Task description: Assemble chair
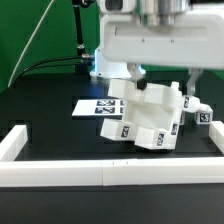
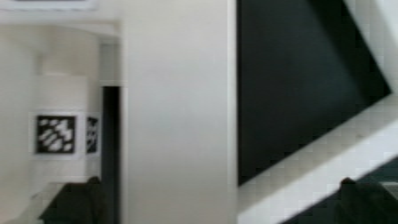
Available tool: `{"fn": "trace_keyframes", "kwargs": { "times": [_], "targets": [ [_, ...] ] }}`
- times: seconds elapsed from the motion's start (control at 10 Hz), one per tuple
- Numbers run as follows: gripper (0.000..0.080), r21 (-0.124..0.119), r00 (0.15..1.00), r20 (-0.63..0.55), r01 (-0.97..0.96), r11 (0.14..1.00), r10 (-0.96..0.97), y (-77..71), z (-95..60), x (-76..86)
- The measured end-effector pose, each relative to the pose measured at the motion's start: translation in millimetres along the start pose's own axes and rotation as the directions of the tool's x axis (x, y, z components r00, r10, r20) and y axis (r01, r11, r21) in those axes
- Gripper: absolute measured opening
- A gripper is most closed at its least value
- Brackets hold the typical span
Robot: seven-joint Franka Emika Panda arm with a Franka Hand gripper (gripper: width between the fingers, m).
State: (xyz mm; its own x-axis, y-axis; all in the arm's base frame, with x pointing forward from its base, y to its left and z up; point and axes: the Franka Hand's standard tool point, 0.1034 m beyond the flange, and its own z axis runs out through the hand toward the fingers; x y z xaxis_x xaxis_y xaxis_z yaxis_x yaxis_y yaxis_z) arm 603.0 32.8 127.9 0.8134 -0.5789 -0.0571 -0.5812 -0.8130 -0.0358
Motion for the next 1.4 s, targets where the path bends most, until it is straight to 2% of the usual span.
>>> {"fn": "trace_keyframes", "kwargs": {
  "times": [0.2, 0.3, 0.5, 0.7, 0.9, 1.2, 1.4],
  "targets": [
    [0.0649, 0.018, 1.000, -0.003, 0.001, 1.000, -0.001, 5.6, -18.9, -1.8],
    [0.0649, 0.018, 1.000, -0.003, 0.001, 1.000, -0.001, 10.4, -17.9, -4.4],
    [0.0649, 0.014, 1.000, -0.011, -0.003, 1.000, 0.003, 19.8, -5.9, -11.7],
    [0.0649, 0.010, 1.000, -0.019, 0.001, 1.000, -0.001, 23.9, 4.0, -11.3],
    [0.0649, 0.005, 1.000, -0.016, 0.001, 1.000, -0.001, 25.5, 7.3, -12.1],
    [0.0649, -0.005, 1.000, -0.014, 0.005, 1.000, -0.005, 30.0, 16.3, -10.0],
    [0.0649, -0.012, 1.000, -0.019, 0.001, 1.000, -0.001, 32.2, 23.7, -2.0]
  ]
}}
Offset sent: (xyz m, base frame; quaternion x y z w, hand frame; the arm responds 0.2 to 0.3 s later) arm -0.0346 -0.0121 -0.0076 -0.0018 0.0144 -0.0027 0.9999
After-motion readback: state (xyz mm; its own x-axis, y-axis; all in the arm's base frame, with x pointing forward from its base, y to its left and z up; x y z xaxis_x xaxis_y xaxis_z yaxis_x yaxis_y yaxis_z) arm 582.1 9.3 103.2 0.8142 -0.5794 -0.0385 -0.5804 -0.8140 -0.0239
